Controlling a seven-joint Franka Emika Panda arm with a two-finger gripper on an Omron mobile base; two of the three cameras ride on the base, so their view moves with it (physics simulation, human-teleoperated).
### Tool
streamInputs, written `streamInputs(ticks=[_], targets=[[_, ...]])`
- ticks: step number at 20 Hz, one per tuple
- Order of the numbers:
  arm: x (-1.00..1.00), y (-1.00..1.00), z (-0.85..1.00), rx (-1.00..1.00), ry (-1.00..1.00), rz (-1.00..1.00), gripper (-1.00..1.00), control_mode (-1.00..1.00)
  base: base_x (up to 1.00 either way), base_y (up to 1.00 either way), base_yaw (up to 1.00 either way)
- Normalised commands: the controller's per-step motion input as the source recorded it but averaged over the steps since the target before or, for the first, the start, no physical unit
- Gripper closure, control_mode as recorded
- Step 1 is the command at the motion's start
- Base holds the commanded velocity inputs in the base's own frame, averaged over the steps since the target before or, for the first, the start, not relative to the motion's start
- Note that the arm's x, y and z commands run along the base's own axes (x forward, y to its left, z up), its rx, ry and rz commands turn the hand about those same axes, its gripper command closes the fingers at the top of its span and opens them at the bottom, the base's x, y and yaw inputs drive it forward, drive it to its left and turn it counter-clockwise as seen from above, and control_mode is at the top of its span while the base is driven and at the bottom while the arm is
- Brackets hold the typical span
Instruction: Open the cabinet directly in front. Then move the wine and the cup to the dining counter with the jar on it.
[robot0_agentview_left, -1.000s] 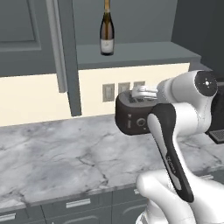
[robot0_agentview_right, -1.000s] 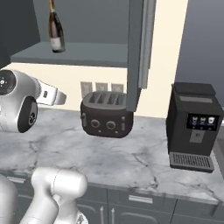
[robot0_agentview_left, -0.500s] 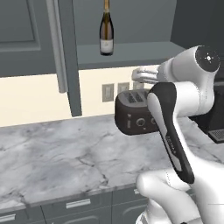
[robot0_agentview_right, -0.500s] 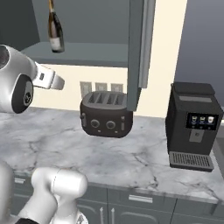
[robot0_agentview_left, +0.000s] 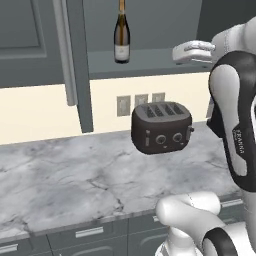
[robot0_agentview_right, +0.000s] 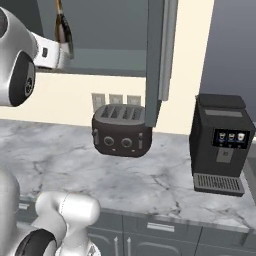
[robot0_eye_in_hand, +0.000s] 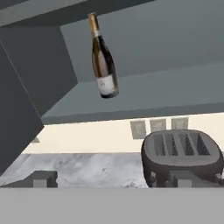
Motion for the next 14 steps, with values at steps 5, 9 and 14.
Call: streamInputs(ticks=[5, 9, 14], targets=[[-0.42, -0.15, 0.19, -0.04, -0.44, 0.31, -1.0, -1.0, 0.0, 0.0, 0.0], [-0.04, 0.02, 0.0, -0.08, -0.28, 0.12, -1.0, -1.0, 0.0, 0.0, 0.0], [0.51, 0.15, 0.09, -0.01, -0.11, 0.0, -1.0, -1.0, 0.0, 0.0, 0.0]])
